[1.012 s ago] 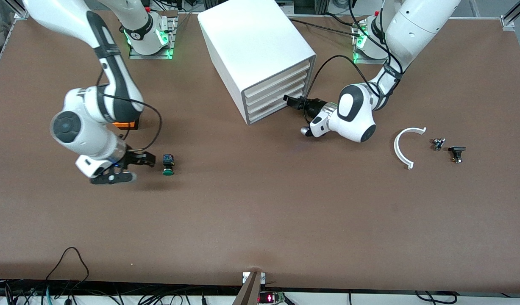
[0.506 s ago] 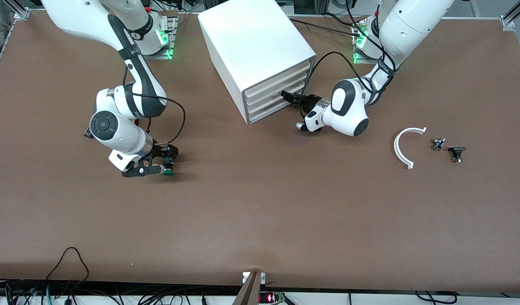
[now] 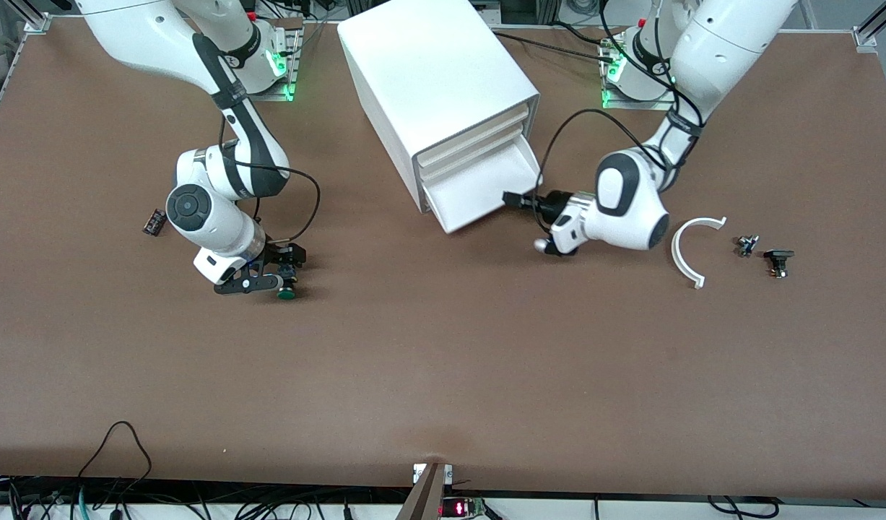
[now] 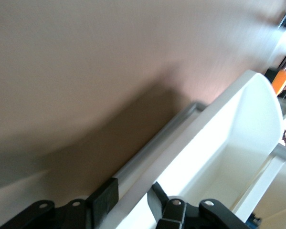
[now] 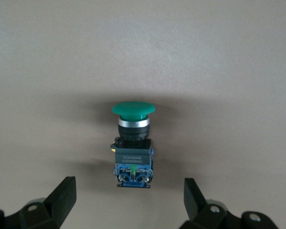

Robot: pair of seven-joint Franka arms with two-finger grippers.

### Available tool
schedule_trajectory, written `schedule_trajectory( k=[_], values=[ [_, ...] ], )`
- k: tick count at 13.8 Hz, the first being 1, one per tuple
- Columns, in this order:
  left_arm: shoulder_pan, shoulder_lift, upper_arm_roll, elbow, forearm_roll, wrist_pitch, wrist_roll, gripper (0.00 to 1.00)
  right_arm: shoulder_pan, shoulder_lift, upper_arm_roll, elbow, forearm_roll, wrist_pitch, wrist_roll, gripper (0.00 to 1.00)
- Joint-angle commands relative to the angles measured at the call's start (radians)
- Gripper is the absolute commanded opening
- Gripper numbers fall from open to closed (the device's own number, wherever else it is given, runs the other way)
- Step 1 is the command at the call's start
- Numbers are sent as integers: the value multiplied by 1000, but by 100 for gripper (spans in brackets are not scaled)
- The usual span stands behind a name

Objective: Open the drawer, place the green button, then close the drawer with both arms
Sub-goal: 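Pull the drawer open with the left gripper while the right gripper lowers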

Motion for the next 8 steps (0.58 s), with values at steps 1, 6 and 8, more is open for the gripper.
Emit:
schedule_trajectory(
  k=[1, 6, 8],
  values=[
    [-5, 12, 25, 23, -9, 58, -25, 99, -3, 28, 12, -4, 13, 37, 39, 100],
    [84, -120, 25, 12, 0, 44, -36, 100, -1, 82, 12, -3, 10, 80, 59, 100],
    [126, -193, 27, 13, 141, 44, -63, 100, -1, 85, 12, 2, 10, 80, 59, 82]
  ],
)
